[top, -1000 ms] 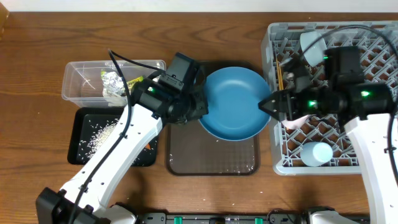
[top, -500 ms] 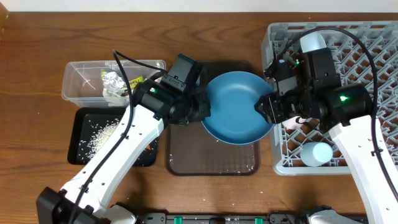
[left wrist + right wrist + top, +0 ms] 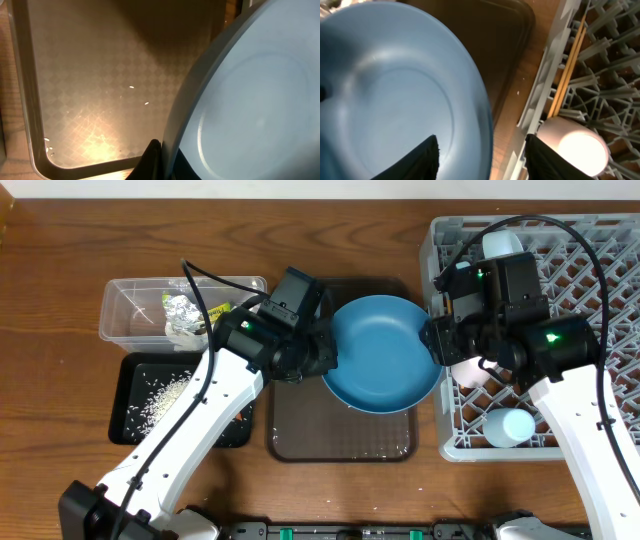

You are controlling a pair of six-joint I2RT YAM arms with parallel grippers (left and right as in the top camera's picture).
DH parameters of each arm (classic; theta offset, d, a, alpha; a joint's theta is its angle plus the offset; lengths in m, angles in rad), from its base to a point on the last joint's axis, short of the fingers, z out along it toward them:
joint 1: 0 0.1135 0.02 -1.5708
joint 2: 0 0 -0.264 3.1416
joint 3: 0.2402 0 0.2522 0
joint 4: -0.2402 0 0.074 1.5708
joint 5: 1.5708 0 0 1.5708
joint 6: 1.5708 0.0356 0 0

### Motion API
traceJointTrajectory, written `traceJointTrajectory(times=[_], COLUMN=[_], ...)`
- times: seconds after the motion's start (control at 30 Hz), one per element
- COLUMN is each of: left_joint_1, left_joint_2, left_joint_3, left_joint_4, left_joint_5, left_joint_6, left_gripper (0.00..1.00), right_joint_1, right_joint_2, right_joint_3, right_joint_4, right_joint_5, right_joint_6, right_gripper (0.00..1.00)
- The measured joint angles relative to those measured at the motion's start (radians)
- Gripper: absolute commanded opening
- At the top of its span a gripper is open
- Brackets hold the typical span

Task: Sort waste into correct bins and load items into the dishwasher rack
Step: 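Reach the right gripper to the raised blue plate rim and grasp it, then open the left gripper and pull the blue plate into the rack with right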

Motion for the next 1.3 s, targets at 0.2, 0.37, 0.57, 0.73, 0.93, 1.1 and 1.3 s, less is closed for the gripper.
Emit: traceJointTrajectory(times=[0.2,0.37,0.57,0.73,0.93,1.1,1.3], left_joint_1=[0.000,0.000,0.000,0.000,0.000,0.000,0.001], left_joint_2=[0.000,0.000,0.000,0.000,0.000,0.000,0.000], left_joint_3=[0.000,0.000,0.000,0.000,0.000,0.000,0.000], left_joint_4=[0.000,0.000,0.012,0.020,0.063,0.093,0.116], left_joint_5=[0.000,0.000,0.000,0.000,0.004,0.005,0.004], left_joint_6=[0.006,0.009,0.008,0.010,0.012,0.011,0.012], left_gripper=[0.06,0.06,0.06,0.11,0.44,0.55,0.59], right_joint_1=[0.000,0.000,0.000,0.000,0.000,0.000,0.000], right_joint_2=[0.003,0.008,0.008,0.008,0.009,0.010,0.010], right_joint_3=[-0.025,-0.029,-0.029,-0.029,-0.033,-0.034,-0.034], right_joint_4=[-0.001,-0.009,-0.016,-0.026,-0.012,0.033,0.074], right_joint_5=[0.015,0.018,0.022,0.026,0.030,0.084,0.283], right_joint_6=[0.019,0.037,0.059,0.063,0.058,0.061,0.064], right_gripper=[0.21,0.08,0.01,0.01,0.01,0.01,0.01])
